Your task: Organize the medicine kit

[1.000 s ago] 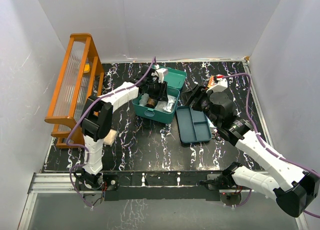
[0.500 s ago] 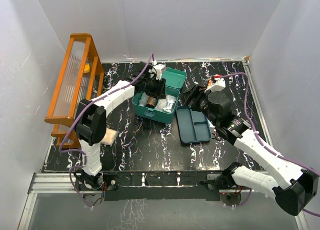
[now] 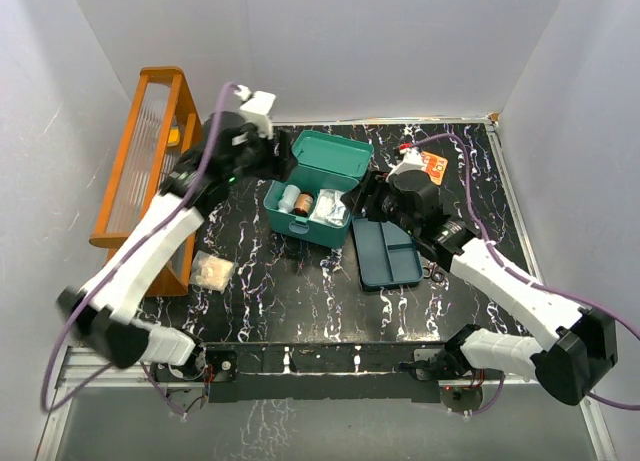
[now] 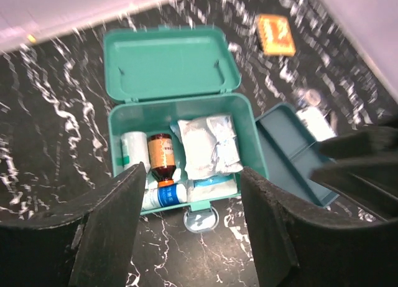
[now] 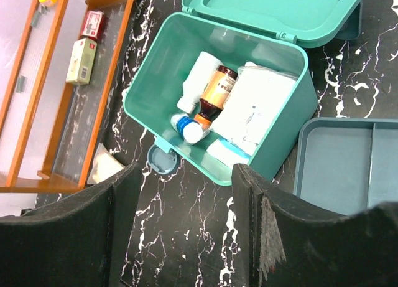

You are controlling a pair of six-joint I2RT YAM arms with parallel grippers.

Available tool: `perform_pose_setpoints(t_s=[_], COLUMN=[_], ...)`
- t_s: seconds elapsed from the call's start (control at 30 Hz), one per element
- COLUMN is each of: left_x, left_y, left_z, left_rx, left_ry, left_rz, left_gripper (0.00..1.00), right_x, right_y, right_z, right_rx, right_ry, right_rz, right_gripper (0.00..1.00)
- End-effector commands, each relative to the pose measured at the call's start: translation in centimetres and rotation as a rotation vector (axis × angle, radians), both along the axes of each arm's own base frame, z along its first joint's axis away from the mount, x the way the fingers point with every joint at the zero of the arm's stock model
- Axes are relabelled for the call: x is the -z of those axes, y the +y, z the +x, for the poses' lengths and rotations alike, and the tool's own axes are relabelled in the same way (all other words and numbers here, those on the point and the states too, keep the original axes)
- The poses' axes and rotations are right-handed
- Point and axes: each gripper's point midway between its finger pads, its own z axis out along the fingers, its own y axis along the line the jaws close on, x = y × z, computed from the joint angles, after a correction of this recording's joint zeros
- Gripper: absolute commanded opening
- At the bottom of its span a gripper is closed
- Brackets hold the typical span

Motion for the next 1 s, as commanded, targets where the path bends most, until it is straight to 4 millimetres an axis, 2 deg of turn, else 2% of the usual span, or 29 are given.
perform_pose_setpoints(t_s=[0.0, 0.1, 0.2, 0.33, 0.47, 0.63, 0.8, 0.97], left_x=[-5.1, -7.3, -9.2, -12.3, -16.3, -20.1, -21.5, -21.3], left_y=[3.8, 5.8, 7.4, 10.2, 13.5, 15.2, 15.8, 15.7], left_z=[-2.8, -4.5, -5.6, -6.7, -7.8, -9.4, -10.3, -10.2], left_rx=[-0.115, -0.165, -0.208, -0.300, -0.425, -0.465, -0.464, -0.461], left_ry=[-0.186, -0.277, -0.351, -0.448, -0.573, -0.649, -0.681, -0.675], left_rz=[-0.084, -0.132, -0.160, -0.170, -0.200, -0.227, -0.243, -0.226], left_gripper=[0.63, 0.67, 0.70, 0.71, 0.71, 0.71, 0.72, 0.73], right_x=[-3.4, -3.7, -3.3, -0.9, 0.2, 4.4, 7.7, 12.2], right_y=[1.9, 4.5, 8.5, 13.8, 19.9, 25.2, 29.5, 32.7], right_z=[0.0, -0.7, -2.5, -3.6, -5.6, -7.1, -7.3, -6.9], right_rx=[-0.079, -0.146, -0.210, -0.256, -0.358, -0.474, -0.562, -0.610], right_ry=[-0.085, -0.100, -0.111, -0.055, -0.054, -0.004, -0.006, 0.023], right_rz=[0.028, 0.020, -0.025, -0.084, -0.126, -0.137, -0.165, -0.224], right_gripper=[0.58, 0.59, 0.60, 0.60, 0.59, 0.59, 0.58, 0.58])
